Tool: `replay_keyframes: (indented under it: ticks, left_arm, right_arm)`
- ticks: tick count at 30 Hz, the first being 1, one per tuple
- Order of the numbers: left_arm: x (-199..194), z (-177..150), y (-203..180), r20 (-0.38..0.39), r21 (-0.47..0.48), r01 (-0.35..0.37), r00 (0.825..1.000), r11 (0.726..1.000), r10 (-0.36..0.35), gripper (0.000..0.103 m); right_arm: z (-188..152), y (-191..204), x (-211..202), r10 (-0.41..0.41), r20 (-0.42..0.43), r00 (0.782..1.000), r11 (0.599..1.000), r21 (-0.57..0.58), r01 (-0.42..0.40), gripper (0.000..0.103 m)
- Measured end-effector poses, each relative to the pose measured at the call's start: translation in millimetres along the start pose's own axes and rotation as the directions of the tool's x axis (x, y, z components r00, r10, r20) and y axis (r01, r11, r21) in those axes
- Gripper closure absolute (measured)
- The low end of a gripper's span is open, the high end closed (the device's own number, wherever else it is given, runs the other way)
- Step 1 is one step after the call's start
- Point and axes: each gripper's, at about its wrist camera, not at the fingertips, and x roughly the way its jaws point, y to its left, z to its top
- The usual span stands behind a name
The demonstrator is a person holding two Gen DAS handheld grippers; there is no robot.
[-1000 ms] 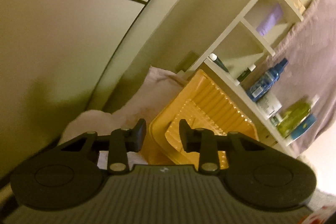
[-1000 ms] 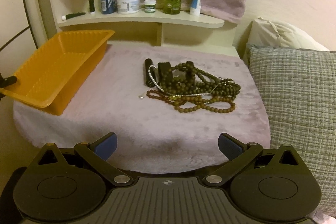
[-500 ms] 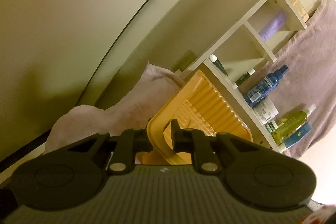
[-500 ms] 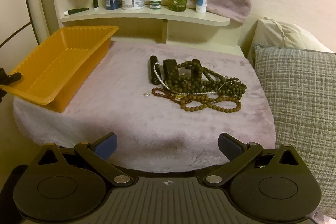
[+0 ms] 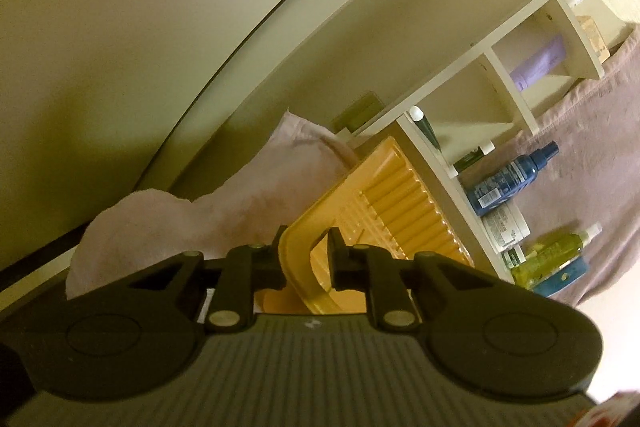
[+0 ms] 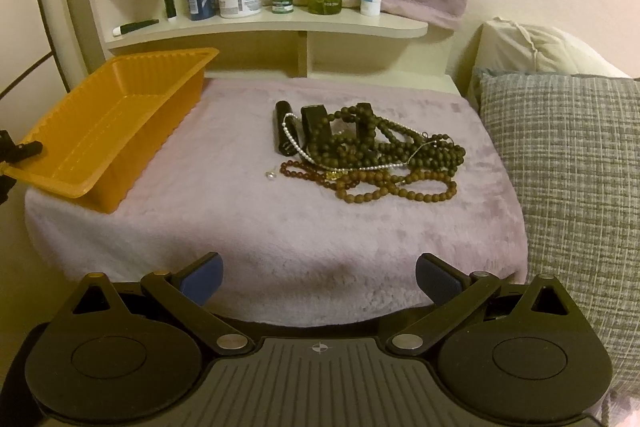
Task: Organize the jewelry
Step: 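Move the left tool to the orange tray and grasp its rim, then lift and tilt the orange tray with the left tool while the right tool grasps a bead strand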
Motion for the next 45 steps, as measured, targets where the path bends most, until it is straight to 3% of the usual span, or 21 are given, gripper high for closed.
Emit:
replay_keyframes:
  ticks: [6,9,12,16,21,32,39,45]
  left_arm:
    - [1.8,5.6,1.1,-0.015,-0.018,0.003,1.000,1.000,-0.003,0.087]
    - [-3.1,4.0,-16.5,0.010,0.116,-0.043,0.999,0.992,0.042,0.089]
    - [-10.0,-6.4,-43.6,0.065,0.284,-0.106,0.994,0.953,0.091,0.091]
    - [-14.9,-19.4,-66.9,0.096,0.396,-0.130,0.990,0.909,0.099,0.093]
    - [-18.2,-26.5,-78.7,0.122,0.461,-0.161,0.986,0.873,0.117,0.094]
    - [-30.5,-50.1,-111.9,0.201,0.636,-0.236,0.970,0.734,0.138,0.094]
    - [-34.1,-66.1,-137.5,0.254,0.722,-0.285,0.957,0.630,0.141,0.094]
    - [-32.3,-71.7,-152.1,0.278,0.751,-0.308,0.950,0.584,0.143,0.094]
  right_arm:
    - [0.1,-1.2,0.8,0.004,0.001,1.000,1.000,0.013,-0.004,0.001]
    - [-0.1,-2.0,1.6,0.007,0.004,1.000,1.000,0.017,-0.007,0.001]
    - [-0.3,-3.0,3.1,0.007,0.008,1.000,1.000,0.025,-0.007,0.001]
    - [0.6,-6.5,6.4,0.014,0.022,1.000,0.999,0.036,-0.015,0.001]
    - [3.0,-13.9,10.9,0.016,0.050,0.999,0.998,0.065,-0.019,0.001]
    - [11.8,-37.0,19.6,0.010,0.136,0.991,0.994,0.107,-0.025,0.001]
    - [21.1,-44.7,41.2,0.031,0.192,0.981,0.998,0.050,-0.041,0.024]
    - [38.8,-53.6,63.1,0.052,0.211,0.976,0.997,0.045,-0.063,0.050]
